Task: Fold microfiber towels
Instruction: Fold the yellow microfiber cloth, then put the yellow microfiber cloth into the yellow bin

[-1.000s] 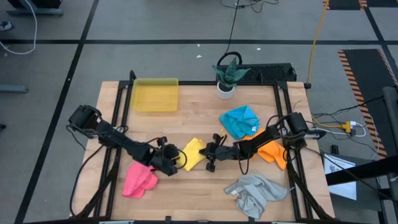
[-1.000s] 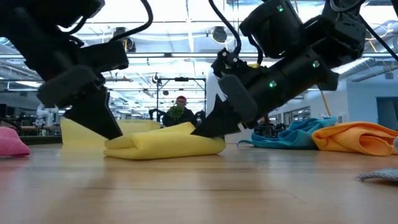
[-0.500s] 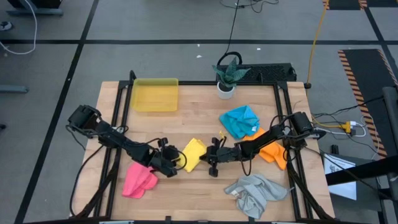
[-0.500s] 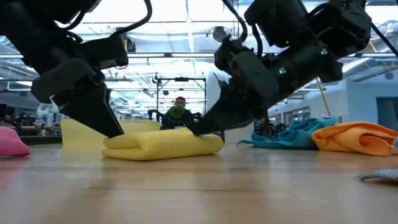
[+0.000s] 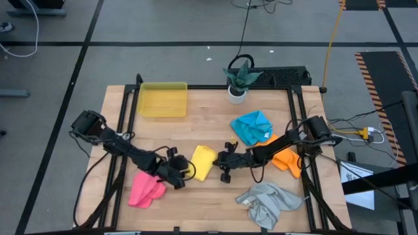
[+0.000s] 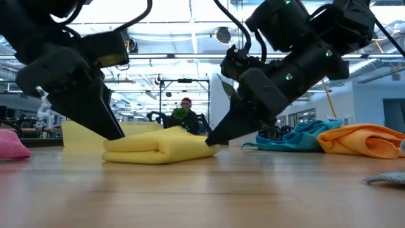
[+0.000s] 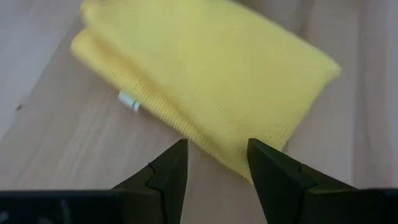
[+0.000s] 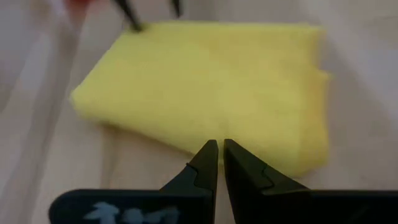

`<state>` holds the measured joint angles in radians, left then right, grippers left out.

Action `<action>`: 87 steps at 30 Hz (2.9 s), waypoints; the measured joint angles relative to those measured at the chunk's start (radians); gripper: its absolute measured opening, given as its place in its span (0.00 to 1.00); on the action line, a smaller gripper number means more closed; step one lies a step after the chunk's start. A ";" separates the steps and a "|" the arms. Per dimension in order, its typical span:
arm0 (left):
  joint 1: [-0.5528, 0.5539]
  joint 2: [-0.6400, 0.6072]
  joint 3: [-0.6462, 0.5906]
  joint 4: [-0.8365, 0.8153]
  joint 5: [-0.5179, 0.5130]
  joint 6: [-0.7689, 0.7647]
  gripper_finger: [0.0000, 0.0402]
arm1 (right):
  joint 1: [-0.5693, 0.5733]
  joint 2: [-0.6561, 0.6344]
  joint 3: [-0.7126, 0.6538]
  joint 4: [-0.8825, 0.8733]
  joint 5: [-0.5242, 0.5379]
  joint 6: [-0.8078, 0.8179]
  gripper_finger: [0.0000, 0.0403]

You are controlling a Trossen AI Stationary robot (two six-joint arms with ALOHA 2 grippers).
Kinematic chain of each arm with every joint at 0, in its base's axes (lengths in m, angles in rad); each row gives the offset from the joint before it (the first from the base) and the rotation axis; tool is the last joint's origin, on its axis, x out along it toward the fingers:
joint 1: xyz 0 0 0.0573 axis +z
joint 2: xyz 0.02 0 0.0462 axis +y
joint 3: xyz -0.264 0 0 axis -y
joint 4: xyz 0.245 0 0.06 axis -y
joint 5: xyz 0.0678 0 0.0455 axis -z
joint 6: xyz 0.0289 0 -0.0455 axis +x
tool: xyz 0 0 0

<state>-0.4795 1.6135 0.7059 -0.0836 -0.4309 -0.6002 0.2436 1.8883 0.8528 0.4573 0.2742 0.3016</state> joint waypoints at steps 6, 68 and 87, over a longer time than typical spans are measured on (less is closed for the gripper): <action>-0.014 0.000 0.000 0.033 -0.002 0.026 0.42 | 0.006 -0.063 0.000 -0.014 0.071 -0.003 0.04; 0.128 0.154 -0.001 0.266 -0.123 0.129 0.42 | 0.097 0.130 0.023 0.259 -0.145 -0.082 0.04; 0.137 -0.126 0.002 0.024 -0.355 0.134 0.42 | 0.117 0.061 0.021 0.250 -0.039 -0.195 0.04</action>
<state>-0.3423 1.4878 0.7078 -0.0592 -0.7859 -0.4657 0.3603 1.9496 0.8734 0.7069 0.2352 0.1063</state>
